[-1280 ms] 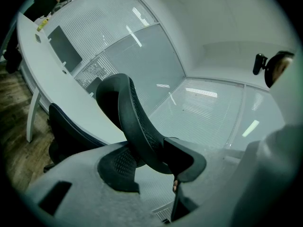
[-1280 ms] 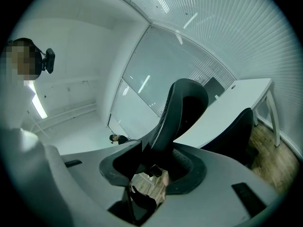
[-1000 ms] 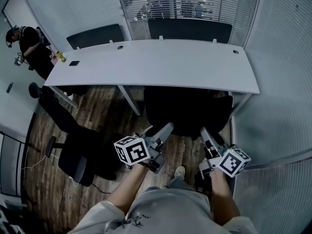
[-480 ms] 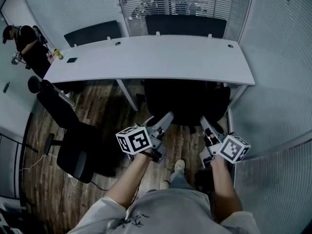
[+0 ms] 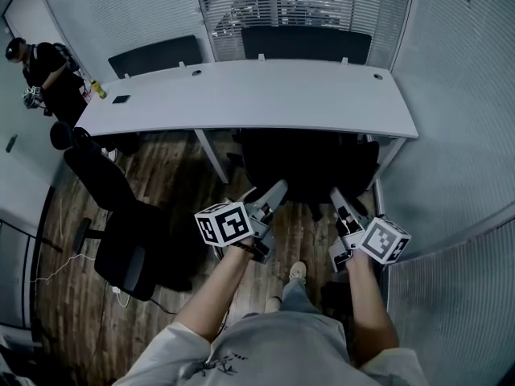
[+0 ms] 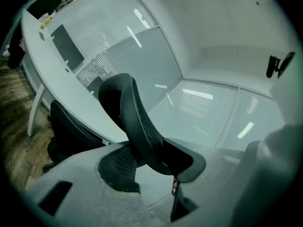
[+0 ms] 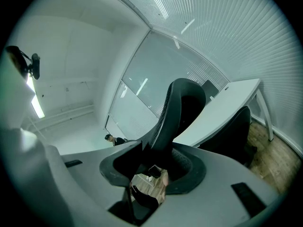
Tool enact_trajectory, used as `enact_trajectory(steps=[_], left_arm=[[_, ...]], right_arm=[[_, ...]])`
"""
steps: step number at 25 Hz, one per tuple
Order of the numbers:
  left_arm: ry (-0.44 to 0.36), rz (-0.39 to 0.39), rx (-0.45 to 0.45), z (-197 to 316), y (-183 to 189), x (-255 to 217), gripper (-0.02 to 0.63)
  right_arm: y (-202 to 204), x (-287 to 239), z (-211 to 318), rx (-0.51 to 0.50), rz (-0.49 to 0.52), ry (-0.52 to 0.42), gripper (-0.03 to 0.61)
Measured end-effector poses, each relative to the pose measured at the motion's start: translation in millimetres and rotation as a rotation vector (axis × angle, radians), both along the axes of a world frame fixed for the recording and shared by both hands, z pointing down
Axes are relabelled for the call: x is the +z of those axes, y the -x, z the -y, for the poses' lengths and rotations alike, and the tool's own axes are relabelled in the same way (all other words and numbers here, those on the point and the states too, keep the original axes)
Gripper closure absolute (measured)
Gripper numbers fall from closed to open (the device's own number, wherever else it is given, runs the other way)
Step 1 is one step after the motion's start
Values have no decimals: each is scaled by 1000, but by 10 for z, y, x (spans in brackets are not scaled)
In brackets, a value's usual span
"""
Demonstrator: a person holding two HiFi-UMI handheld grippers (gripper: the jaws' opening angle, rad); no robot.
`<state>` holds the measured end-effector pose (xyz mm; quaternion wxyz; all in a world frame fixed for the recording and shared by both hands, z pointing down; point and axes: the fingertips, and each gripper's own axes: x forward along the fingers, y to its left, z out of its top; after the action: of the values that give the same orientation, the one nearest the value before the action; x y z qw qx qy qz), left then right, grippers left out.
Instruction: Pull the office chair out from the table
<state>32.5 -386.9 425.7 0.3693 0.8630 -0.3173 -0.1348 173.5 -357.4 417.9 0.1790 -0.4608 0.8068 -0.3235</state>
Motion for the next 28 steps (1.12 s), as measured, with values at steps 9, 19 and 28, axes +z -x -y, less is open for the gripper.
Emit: enact_trajectory(steps=[9,19,28], left_arm=[[-6,-13,2,-272,144,-22,453],[-19,-20,29,-712,199,6,454],[-20,-17,50,-999,225,-5,456]], right_arm=[[180,-69,-289,-21,22,-41,435],[220,-20,-722,6,26,-46,436],[213,1,-978,26,32,-32,436]])
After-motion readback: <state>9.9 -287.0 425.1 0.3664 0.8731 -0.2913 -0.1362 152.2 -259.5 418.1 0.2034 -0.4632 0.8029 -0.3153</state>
